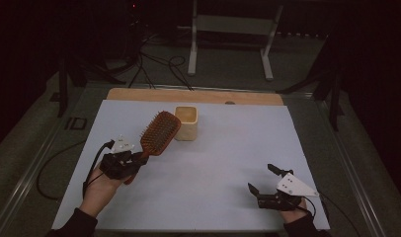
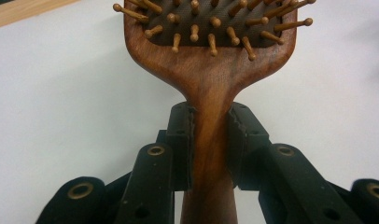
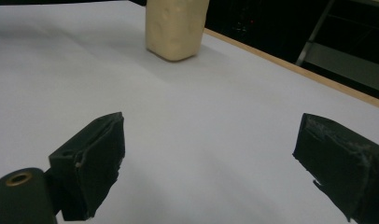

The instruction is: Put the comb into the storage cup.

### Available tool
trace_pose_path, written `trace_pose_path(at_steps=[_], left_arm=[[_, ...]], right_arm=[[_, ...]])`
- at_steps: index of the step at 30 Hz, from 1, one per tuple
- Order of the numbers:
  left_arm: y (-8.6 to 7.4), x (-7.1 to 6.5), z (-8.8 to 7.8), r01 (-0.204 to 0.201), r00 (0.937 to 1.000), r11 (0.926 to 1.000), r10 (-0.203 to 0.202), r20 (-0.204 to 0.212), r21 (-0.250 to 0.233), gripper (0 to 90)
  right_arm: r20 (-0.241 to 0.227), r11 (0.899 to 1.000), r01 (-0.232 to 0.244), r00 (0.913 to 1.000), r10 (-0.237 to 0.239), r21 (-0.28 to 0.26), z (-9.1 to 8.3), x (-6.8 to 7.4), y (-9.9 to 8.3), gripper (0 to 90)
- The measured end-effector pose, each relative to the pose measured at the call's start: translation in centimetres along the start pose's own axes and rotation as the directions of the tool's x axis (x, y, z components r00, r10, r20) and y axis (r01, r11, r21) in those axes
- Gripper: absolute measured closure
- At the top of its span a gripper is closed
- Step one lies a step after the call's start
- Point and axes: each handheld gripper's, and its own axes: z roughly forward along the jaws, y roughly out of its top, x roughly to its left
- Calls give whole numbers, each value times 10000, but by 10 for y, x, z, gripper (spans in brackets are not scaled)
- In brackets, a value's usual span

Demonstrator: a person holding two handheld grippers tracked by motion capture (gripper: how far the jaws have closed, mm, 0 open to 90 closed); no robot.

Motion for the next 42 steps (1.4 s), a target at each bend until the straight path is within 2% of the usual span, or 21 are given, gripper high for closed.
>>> trace_pose_path(at_steps=[1,4,5,7,10,11,12,14,15,17,18,21,23,25,26,30,34,38,39,40,42], left_arm=[[2,-3,3,-93,9999,9997,96,107,-231,732],[4,-7,6,-169,9998,9990,173,110,-411,732],[7,-10,9,-213,9992,9984,232,339,-531,732],[8,-13,11,-333,9991,9974,350,252,-632,732],[13,-19,15,-411,9982,9946,450,395,-948,732],[16,-22,17,-429,9977,9922,488,477,-1172,731],[16,-22,17,-429,9977,9922,488,477,-1172,731],[18,-26,19,-456,9978,9891,518,408,-1402,731],[21,-28,22,-450,9975,9860,532,472,-1607,732],[21,-30,23,-518,9975,9835,592,380,-1734,731],[22,-31,24,-451,9975,9827,542,460,-1796,731],[24,-33,31,-500,9952,9808,648,727,-1887,731],[23,-34,33,-516,9953,9800,663,710,-1924,731],[22,-37,37,-611,9956,9769,743,574,-2049,731],[22,-38,39,-573,9951,9752,731,665,-2140,732],[20,-42,43,-642,9949,9623,824,586,-2644,732],[15,-45,48,-553,9947,9476,796,651,-3145,731],[8,-45,50,-597,9926,9331,932,783,-3547,731],[7,-46,50,-556,9921,9302,924,846,-3628,731],[6,-46,51,-534,9916,9293,926,906,-3655,731],[3,-47,52,-504,9927,9222,883,819,-3835,731]], right_arm=[[35,10000,3,10000,-3,15,0,1,1,84],[217,9999,93,9997,-95,81,-1,2,4,84],[410,9999,121,9991,-123,41,-2,2,10,84],[461,10000,75,9989,-73,-24,-4,1,14,84],[548,9997,-105,9984,118,-242,-7,0,26,84],[501,9985,-284,9983,307,-463,-8,-1,36,84],[501,9985,-284,9983,307,-463,-8,-1,36,84],[405,9976,-392,9983,416,-569,-8,-1,47,84],[282,9961,-453,9985,476,-750,-5,-1,59,84],[145,9958,-368,9992,381,-839,-1,0,72,84],[145,9958,-368,9992,381,-839,-1,0,72,84],[-327,9939,-487,9984,457,-985,12,3,98,83],[-497,9924,-692,9967,645,-1015,15,4,104,84],[-917,9871,-1190,9898,1094,-1069,27,5,120,83],[-927,9858,-1234,9892,1131,-1136,31,6,125,83],[-1085,9819,-1350,9867,1209,-1332,50,10,148,84],[-1450,9739,-1653,9790,1430,-1555,67,18,167,84],[-1495,9742,-1794,9760,1587,-1371,84,25,178,84],[-1546,9734,-1864,9741,1653,-1336,87,25,180,84],[-1779,9685,-2094,9667,1841,-1351,91,27,183,84],[-1775,9632,-2333,9618,2084,-1332,97,30,188,84]])
